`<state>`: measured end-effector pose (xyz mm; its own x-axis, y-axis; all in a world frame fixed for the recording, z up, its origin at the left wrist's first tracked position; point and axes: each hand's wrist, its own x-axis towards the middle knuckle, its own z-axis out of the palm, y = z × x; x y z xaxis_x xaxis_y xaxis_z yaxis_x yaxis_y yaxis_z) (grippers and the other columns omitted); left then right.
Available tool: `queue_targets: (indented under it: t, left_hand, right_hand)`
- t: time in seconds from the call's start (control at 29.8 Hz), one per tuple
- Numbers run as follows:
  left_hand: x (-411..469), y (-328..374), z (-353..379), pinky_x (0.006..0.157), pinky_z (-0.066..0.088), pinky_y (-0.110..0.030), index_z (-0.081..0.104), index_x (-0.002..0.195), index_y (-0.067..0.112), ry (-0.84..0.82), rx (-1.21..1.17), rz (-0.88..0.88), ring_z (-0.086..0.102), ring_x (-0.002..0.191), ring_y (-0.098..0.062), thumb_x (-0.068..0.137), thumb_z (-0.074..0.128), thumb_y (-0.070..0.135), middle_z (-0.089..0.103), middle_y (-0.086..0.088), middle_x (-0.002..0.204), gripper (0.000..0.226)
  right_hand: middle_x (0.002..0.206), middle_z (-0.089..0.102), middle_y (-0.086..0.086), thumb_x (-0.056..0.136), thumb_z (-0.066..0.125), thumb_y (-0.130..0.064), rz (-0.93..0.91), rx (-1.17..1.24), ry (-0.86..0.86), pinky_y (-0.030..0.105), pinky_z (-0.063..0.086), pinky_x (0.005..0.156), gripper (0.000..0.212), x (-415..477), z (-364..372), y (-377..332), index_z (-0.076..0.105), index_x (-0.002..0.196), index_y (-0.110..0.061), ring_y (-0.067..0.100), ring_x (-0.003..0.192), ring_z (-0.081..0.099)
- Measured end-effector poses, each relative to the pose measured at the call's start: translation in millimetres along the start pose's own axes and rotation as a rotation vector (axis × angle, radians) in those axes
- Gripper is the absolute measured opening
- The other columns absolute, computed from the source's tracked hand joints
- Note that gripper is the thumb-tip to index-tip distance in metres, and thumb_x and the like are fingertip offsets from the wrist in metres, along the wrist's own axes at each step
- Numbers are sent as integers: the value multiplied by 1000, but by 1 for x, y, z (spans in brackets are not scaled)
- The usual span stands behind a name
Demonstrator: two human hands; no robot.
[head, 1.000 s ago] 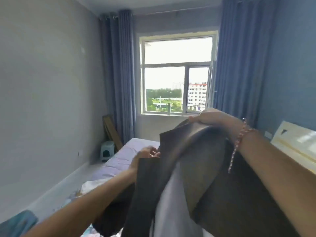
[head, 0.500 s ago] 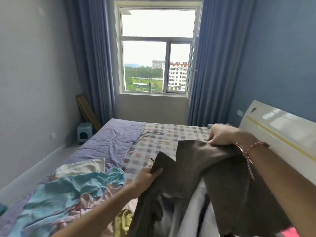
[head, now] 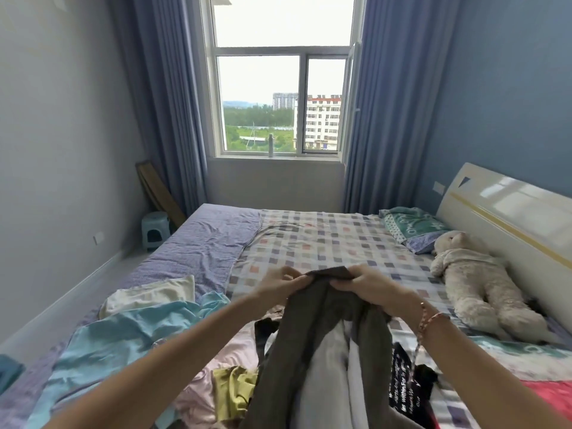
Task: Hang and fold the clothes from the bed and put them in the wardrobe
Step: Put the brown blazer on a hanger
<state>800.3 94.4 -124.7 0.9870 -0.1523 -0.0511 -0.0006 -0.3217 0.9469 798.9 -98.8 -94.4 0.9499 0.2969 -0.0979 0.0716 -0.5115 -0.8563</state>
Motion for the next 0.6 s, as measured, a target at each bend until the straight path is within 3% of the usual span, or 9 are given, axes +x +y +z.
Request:
queue_targets:
  t: [0.07,0.2,0.3,0.37,0.44,0.5,0.57,0.6]
  left_hand:
    - [-19,-33,12,67,47,-16,53,103,21,73,-7,106,58,76,-2,83,67,37,62,2,91,30]
    - [-52,-87,49,90,38,-8,32,121,38,-21,268,202,50,103,8,80,68,31,52,19,113,55]
    - [-49,-100,69,86,21,7,35,132,27,34,224,206,37,115,7,83,60,4,38,32,112,59]
    - [-44,-105,73,81,27,5,53,124,16,123,150,125,47,111,-3,83,56,-5,52,23,108,46]
    - [-38,-110,64,72,37,-2,60,104,19,194,145,53,58,97,-12,80,55,-9,63,5,99,37]
    - [-30,-116,41,64,41,-12,55,87,21,337,203,-35,59,79,-14,82,57,-4,61,-1,84,26]
    - [-25,-121,13,64,41,-28,53,79,17,498,242,-189,57,71,-20,88,54,3,60,-5,79,17]
    - [-24,-124,-1,64,39,-29,54,79,15,539,288,-226,57,72,-23,88,53,3,60,-7,79,15]
  right_hand:
    - [87,70,10,90,61,-15,56,130,18,28,55,74,15,-3,-11,-8,69,92,-2,17,72,65]
    - [77,72,12,89,62,-16,94,391,48,32,57,65,16,-12,-22,-33,68,83,-3,21,63,67]
    - [73,70,11,89,62,-17,78,363,117,28,56,60,16,-16,-29,-49,66,82,-3,18,58,66]
    - [85,65,9,88,64,-19,57,162,258,28,55,68,18,-15,-37,-49,61,98,-4,18,72,64]
    - [92,54,4,88,64,-18,35,57,387,21,50,62,30,-16,-44,-36,45,110,-11,14,76,56]
    - [90,54,8,90,60,-14,0,130,373,15,49,51,27,-23,-46,-23,41,109,-14,13,68,55]
    - [85,58,12,88,62,-13,-43,290,275,16,51,54,18,-32,-47,-12,50,102,-13,15,66,58]
    - [87,60,11,84,66,-16,-70,296,209,16,52,59,17,-38,-48,-11,56,97,-13,15,70,60]
